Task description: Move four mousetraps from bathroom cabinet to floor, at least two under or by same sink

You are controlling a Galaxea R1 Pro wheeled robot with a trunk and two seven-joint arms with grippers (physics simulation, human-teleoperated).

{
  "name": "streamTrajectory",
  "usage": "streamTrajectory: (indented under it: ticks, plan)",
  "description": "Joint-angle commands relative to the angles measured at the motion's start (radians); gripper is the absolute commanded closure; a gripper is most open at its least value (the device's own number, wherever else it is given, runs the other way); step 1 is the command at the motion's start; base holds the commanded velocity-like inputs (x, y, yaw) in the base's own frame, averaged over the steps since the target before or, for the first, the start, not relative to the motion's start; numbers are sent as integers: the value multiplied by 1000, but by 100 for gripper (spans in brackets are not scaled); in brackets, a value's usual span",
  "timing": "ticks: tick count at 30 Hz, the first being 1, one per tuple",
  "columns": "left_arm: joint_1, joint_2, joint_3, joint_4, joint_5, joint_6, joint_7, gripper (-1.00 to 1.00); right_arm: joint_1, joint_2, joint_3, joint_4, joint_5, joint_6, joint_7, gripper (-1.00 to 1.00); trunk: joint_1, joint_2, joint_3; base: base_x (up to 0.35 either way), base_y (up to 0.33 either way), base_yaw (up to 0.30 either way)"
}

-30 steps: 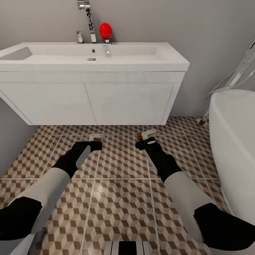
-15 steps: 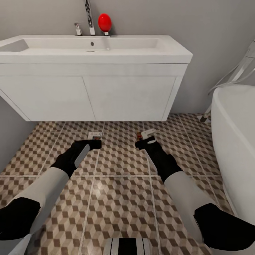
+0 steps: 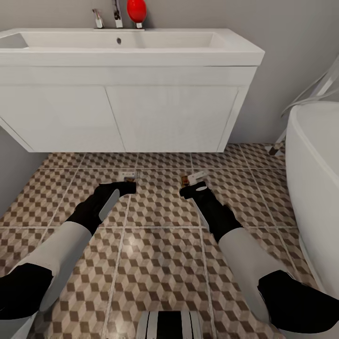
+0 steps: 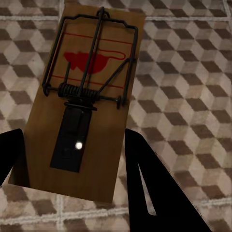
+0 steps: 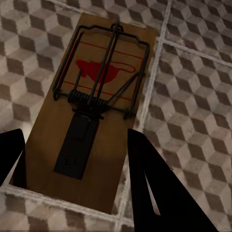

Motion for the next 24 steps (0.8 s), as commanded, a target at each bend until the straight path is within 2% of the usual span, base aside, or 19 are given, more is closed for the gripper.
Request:
streamTrajectory:
  ticks: [1,24]
  plan:
    - [-1,1,-6,-2,7,4,10,100,-1,0,2,-1,6,6,1,100,0,-1,-6,0,0,0]
    - [1,1,-13,-1,7,2,10,100,-1,0,2,2,4,6,3,100,10,-6,-132,0,0,0]
